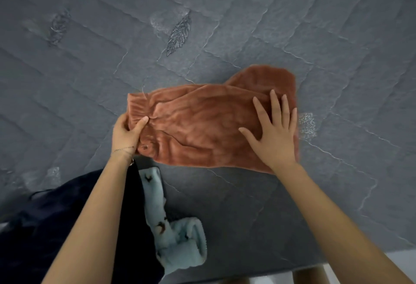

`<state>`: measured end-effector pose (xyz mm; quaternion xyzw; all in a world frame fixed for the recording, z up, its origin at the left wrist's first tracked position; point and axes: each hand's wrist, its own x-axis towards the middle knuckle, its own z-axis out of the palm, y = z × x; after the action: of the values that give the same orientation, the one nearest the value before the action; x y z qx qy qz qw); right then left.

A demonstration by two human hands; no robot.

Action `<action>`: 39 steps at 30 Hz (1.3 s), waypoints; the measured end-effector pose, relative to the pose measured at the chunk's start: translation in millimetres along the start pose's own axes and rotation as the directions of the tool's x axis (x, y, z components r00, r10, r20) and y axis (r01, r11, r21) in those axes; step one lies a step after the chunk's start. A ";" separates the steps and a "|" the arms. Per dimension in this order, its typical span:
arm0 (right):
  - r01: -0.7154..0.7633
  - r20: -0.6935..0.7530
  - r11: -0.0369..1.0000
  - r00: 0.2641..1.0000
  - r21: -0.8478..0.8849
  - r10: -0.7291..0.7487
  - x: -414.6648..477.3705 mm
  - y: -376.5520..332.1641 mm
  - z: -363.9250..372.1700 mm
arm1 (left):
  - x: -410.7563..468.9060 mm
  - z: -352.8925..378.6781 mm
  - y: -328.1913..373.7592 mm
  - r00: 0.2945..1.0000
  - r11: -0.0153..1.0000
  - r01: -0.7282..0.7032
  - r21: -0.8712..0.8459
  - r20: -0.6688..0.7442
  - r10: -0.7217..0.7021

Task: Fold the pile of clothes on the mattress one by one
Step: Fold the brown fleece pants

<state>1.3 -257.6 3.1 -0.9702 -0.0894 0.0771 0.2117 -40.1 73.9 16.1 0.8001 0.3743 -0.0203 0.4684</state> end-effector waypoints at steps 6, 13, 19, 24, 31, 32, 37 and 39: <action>-0.001 0.136 0.994 0.991 -0.109 0.016 10.5 8.7 3.7 | -9.4 25.3 -6.3 0.990 0.926 0.022 0.376 -0.140 0.033; 0.085 0.098 0.994 0.991 0.069 -0.092 34.7 31.2 -11.9 | -27.6 89.4 15.2 0.893 0.552 -0.420 0.720 0.218 0.395; -0.156 0.127 0.928 0.985 0.338 0.120 74.8 44.8 -23.1 | -32.0 122.2 12.6 0.958 0.591 -0.287 0.754 0.219 0.186; -0.468 0.403 0.710 0.873 0.526 0.276 115.1 56.6 -23.6 | -98.4 164.1 30.1 0.976 0.832 -0.195 0.520 0.017 0.217; -0.393 0.334 0.715 0.914 0.578 0.232 105.5 75.4 -39.7 | -191.2 236.4 46.6 0.718 0.724 0.456 -0.518 -0.267 -0.643; -0.379 0.313 0.737 0.920 0.559 0.236 103.2 76.3 -43.5 | -200.3 248.1 52.0 0.686 0.588 0.526 -0.615 -0.101 -0.720; -0.323 0.258 0.755 0.944 0.571 0.208 92.3 86.6 -59.9 | -233.3 293.7 72.7 0.624 0.284 0.701 -0.654 0.371 -0.687; -0.335 0.236 0.737 0.942 0.588 0.239 87.7 97.1 -67.5 | -240.9 299.7 76.8 0.678 0.317 0.629 -0.710 0.303 -0.669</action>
<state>112.9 -353.2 12.7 -0.8400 0.0768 0.2040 0.4968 -70.5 -316.5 -3.2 0.3000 0.6434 -0.0258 0.7038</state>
